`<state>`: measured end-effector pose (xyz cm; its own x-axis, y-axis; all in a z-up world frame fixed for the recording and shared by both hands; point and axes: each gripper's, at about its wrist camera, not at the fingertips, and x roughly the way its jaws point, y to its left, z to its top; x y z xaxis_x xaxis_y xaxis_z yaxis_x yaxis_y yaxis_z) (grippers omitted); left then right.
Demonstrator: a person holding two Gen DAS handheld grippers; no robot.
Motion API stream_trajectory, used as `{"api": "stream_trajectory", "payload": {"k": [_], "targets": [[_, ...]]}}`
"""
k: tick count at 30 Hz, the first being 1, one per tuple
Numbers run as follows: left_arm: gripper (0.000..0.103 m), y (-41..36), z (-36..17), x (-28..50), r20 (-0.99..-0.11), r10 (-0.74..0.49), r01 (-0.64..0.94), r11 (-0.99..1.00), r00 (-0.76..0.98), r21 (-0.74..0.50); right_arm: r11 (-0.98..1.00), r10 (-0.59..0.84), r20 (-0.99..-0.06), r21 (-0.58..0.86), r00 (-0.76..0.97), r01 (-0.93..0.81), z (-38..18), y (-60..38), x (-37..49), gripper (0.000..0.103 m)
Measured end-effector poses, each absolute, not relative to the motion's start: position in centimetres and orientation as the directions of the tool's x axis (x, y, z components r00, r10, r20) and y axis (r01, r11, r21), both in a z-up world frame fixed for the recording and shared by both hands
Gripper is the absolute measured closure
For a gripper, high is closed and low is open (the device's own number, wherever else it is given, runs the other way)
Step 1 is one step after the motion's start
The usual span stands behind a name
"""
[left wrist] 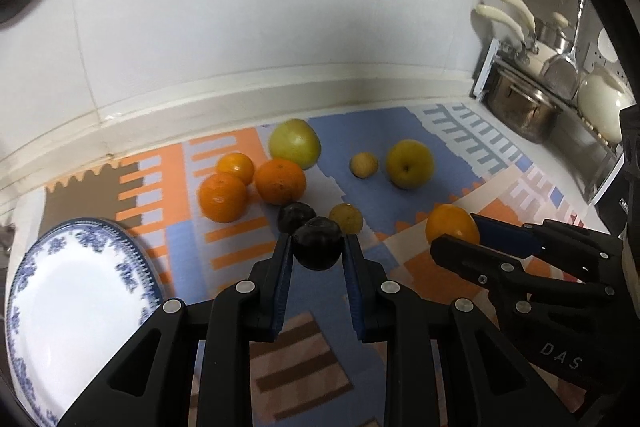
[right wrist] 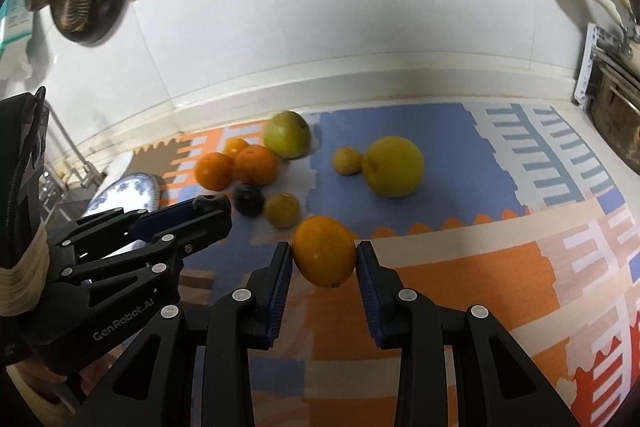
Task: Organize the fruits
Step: 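Carry plum and orange to the blue-and-white plate and release both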
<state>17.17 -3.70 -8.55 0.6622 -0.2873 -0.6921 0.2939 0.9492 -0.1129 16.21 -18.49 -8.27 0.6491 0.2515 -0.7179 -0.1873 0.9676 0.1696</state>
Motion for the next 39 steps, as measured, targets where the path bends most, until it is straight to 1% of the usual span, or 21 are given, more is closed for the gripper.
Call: {"api": "stream_trajectory", "payload": {"k": [8,19,29,39], "targets": [[0.078,-0.9,-6.4,14.4,-0.655,-0.251,0.24,0.965,0.712,-0.109,0.945,0.316,-0.689,0.168,0.652,-0.282,-6.1,-15.6,14.4,0.069],[0.078,4.3,-4.8,10.3,-0.627,-0.135,0.108,0.991,0.767,-0.082,0.886,0.427,-0.654,0.167,0.624,-0.432,-4.2,-10.9,13.0,0.069],[0.078,9.0,-6.5,8.3,-0.672,-0.017,-0.027,0.998,0.74,-0.055,0.803,0.53,-0.646,0.173,0.55,-0.57,-4.4,-5.6,13.2,0.069],[0.078,11.8,-8.6,7.7,-0.721,0.05,-0.12,0.992,0.691,-0.046,0.721,0.581,-0.694,0.196,0.426,-0.665,-7.1,-0.8,14.6,0.069]]}}
